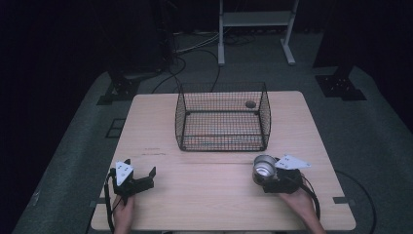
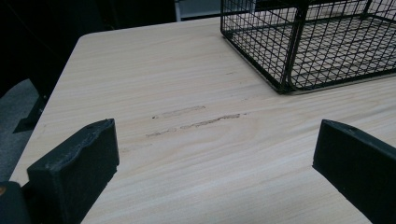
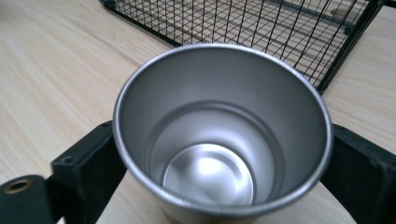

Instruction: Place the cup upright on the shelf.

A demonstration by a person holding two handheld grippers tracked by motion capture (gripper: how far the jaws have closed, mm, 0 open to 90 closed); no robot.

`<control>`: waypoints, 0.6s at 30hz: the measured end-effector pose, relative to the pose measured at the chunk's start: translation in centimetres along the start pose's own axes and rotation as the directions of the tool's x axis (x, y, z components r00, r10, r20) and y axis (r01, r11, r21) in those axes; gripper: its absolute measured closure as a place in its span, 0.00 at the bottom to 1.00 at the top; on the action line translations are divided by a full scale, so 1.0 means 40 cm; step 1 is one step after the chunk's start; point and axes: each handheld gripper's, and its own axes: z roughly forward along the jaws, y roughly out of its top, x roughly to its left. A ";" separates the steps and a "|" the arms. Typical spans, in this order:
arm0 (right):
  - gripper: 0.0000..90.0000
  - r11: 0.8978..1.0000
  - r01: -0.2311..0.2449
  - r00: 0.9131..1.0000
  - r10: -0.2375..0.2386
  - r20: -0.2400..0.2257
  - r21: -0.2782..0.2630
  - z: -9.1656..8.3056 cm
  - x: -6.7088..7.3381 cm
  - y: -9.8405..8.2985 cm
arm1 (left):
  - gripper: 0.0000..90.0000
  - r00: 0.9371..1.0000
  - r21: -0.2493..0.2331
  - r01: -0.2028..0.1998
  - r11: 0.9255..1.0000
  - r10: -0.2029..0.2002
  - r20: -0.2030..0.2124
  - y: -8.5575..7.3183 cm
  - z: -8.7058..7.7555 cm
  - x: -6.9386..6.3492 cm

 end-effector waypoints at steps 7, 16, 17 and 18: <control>0.19 1.000 -0.003 1.000 0.003 -0.004 0.010 0.002 0.001 0.010 | 0.00 1.000 -0.002 -0.001 1.000 0.001 0.000 0.000 0.000 -0.001; 0.20 1.000 -0.019 1.000 0.019 0.017 -0.002 -0.014 0.006 0.028 | 0.00 1.000 -0.002 -0.002 1.000 0.002 0.000 0.000 0.000 -0.001; 0.20 1.000 -0.019 1.000 0.019 0.017 -0.002 -0.014 0.006 0.028 | 0.00 1.000 -0.002 -0.002 1.000 0.002 0.000 0.000 0.000 -0.001; 0.20 1.000 -0.015 1.000 0.015 0.011 -0.002 -0.020 0.006 0.040 | 0.00 1.000 -0.002 -0.002 1.000 0.002 0.000 0.000 0.000 -0.001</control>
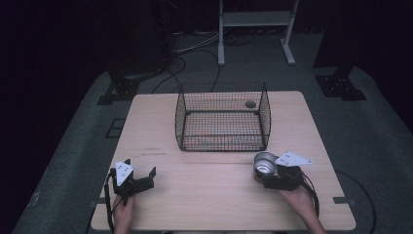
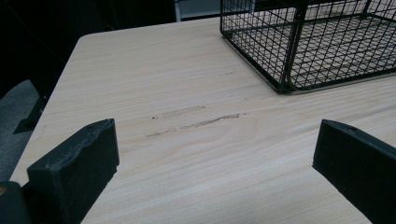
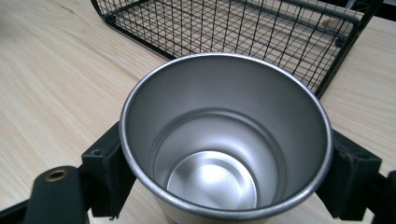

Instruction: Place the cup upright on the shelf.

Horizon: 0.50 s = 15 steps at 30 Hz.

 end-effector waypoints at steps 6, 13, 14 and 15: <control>0.20 1.000 0.005 1.000 -0.005 -0.020 -0.011 -0.017 0.006 0.031 | 0.00 1.000 0.000 0.001 1.000 -0.001 0.000 0.000 0.000 0.000; 0.20 1.000 0.024 0.999 -0.025 -0.024 -0.016 -0.027 0.011 0.061 | 0.00 1.000 0.001 0.001 1.000 -0.001 0.000 0.000 -0.001 0.000; 0.20 1.000 0.025 0.999 -0.026 -0.030 -0.019 -0.029 0.010 0.070 | 0.00 1.000 0.000 0.001 1.000 -0.001 0.000 0.000 -0.001 0.000; 0.20 1.000 0.025 0.999 -0.026 -0.030 -0.019 -0.029 0.010 0.070 | 0.00 1.000 0.000 0.001 1.000 -0.001 0.000 0.000 -0.001 0.000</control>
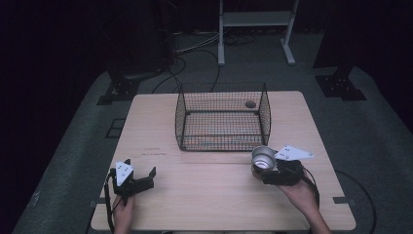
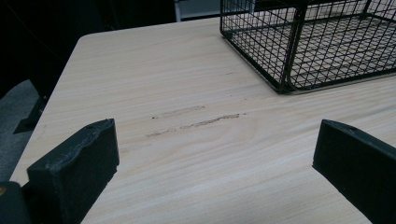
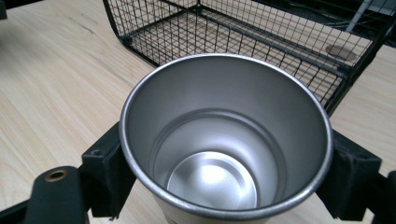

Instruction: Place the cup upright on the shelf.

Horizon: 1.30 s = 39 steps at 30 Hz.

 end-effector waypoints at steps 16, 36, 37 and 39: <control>0.20 0.998 0.018 1.000 -0.019 -0.017 -0.054 -0.035 -0.001 0.101 | 0.00 1.000 0.001 0.001 1.000 -0.001 -0.002 0.000 0.000 0.000; 0.20 0.997 0.047 0.998 -0.049 -0.038 -0.065 -0.033 -0.009 0.198 | 0.00 1.000 0.004 0.002 1.000 -0.002 0.000 0.000 0.000 0.001; 0.20 0.997 0.046 0.998 -0.049 -0.039 -0.063 -0.032 -0.009 0.200 | 0.00 1.000 0.004 0.002 1.000 -0.002 0.000 0.000 0.000 0.002; 0.20 0.997 0.048 0.998 -0.051 -0.040 -0.062 -0.031 -0.010 0.203 | 0.00 1.000 0.004 0.002 1.000 -0.002 0.000 0.000 0.000 0.001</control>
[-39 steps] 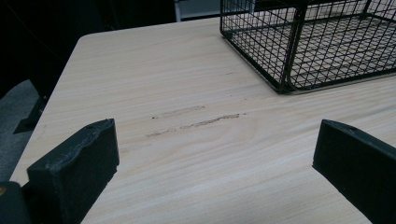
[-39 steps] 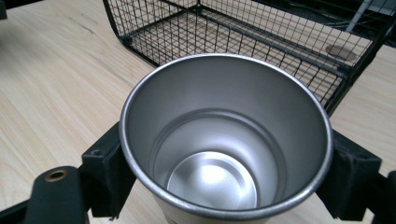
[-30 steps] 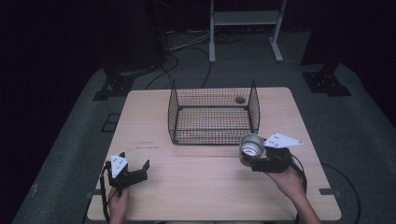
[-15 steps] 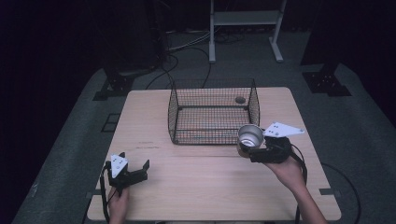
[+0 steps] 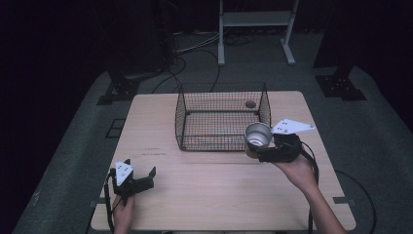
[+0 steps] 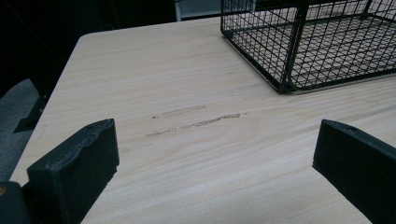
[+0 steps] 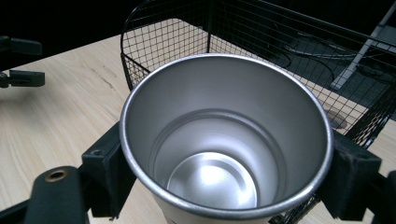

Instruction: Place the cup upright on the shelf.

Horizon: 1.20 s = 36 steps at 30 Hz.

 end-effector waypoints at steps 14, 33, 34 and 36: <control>0.20 1.000 0.000 1.000 0.000 0.000 0.012 0.030 -0.011 0.043 | 0.00 1.000 -0.004 -0.001 1.000 0.001 -0.001 0.000 0.001 -0.001; 0.20 1.000 -0.010 1.000 0.010 0.001 0.018 0.074 -0.040 0.110 | 0.00 1.000 -0.007 -0.005 1.000 0.005 0.000 -0.001 0.001 0.000; 0.20 1.000 -0.007 1.000 0.007 0.005 0.024 0.082 -0.042 0.119 | 0.00 1.000 -0.007 -0.003 1.000 0.003 0.000 -0.001 0.001 -0.001; 0.20 1.000 -0.001 1.000 0.001 0.008 0.026 0.088 -0.043 0.125 | 0.00 1.000 -0.007 -0.004 1.000 0.004 0.000 -0.001 0.001 -0.001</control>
